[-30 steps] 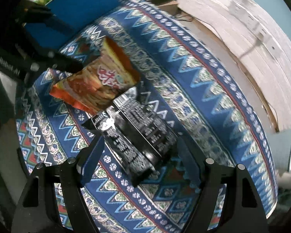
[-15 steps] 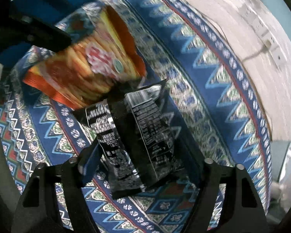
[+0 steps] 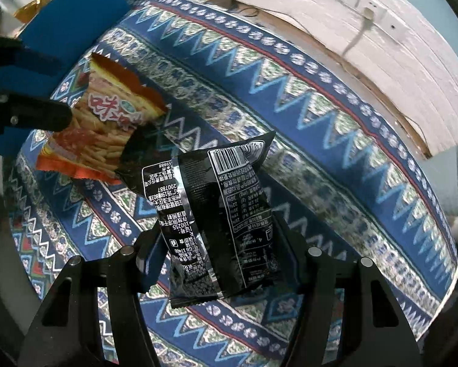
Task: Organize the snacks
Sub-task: 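Lift both held bags and carry them over the cardboard box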
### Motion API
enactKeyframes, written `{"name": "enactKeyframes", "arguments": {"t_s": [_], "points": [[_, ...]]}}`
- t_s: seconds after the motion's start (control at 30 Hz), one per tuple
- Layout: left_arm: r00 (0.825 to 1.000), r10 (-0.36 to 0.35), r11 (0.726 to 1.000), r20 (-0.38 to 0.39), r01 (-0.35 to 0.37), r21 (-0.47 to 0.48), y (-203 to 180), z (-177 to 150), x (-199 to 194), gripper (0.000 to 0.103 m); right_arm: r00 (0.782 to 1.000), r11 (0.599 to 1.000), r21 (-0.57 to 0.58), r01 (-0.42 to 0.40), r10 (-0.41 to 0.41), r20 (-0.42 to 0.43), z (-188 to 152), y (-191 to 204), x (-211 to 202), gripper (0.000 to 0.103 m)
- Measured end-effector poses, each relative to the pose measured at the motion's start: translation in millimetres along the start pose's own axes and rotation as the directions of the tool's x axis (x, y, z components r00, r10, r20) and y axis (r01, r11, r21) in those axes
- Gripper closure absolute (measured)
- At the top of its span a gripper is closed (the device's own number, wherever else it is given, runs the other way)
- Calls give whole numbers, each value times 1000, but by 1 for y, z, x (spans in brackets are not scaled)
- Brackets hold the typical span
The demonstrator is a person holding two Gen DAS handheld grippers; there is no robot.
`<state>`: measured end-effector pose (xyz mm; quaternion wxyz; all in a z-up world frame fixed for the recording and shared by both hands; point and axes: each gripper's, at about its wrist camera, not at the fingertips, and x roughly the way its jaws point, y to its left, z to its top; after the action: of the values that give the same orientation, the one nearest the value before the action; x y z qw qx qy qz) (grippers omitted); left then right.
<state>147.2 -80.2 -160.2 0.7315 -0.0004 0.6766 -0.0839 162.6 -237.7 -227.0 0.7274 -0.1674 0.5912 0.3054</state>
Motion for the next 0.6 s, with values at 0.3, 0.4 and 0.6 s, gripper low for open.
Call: {"name": "enactKeyframes", "arguments": {"t_s": [0.3,0.4,0.6], "points": [[987,-157,975,-27,151,-164,1,-7,14,15,999,993,117,29,-31,18,-16,-14,-21,40],[981,-190,963,-50,176,-204,-3,-6,26,15,999,990,140,28,-33,35,-20,-19,-29,40],[986,-155,971,-54,142,-194,-14,-3,48,15,998,981,192,15,-27,60,-29,-35,-45,40]]}}
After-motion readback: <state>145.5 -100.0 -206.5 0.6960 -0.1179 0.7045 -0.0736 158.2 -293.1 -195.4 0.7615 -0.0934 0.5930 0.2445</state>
